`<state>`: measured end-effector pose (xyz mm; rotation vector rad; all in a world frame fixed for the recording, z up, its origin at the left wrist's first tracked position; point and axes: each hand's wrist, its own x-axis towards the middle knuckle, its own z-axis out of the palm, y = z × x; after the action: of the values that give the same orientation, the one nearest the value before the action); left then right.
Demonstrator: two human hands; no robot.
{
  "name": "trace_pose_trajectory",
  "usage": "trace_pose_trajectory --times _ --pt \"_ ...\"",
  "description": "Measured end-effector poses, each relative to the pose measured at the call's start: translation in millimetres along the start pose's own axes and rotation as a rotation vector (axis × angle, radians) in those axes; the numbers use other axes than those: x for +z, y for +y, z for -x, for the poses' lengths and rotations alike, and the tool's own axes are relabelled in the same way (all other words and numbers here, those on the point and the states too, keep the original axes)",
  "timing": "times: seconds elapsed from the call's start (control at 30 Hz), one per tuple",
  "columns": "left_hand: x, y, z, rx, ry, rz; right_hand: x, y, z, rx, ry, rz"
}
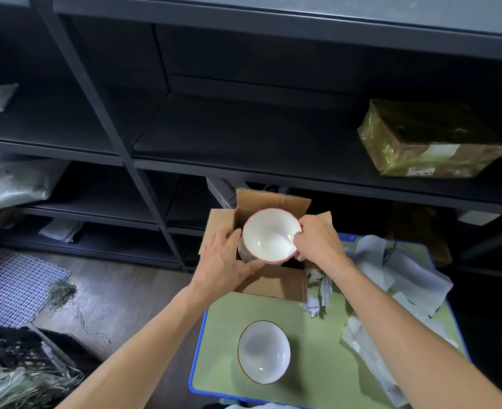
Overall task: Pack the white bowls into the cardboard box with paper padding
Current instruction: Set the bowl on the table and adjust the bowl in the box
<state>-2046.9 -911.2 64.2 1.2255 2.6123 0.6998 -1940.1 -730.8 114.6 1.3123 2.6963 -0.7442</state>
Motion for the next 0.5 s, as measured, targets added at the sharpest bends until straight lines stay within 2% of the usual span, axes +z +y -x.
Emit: trace_pose_trajectory --times 0.07,0.27,0.5 --pt "-1.8 3.3 4.0 0.013 0.028 0.049 -5.3 1.9 7.5 -0.025 -0.002 -0.013" --pt "-17.1 22.5 16.0 -0.111 0.007 0.243 -16.9 7.9 36.2 -0.083 -0.007 -0.096" --pt "-20.4 33.5 50.7 -0.263 -0.02 0.327 -17.3 20.2 81.1 -0.141 -0.019 -0.097"
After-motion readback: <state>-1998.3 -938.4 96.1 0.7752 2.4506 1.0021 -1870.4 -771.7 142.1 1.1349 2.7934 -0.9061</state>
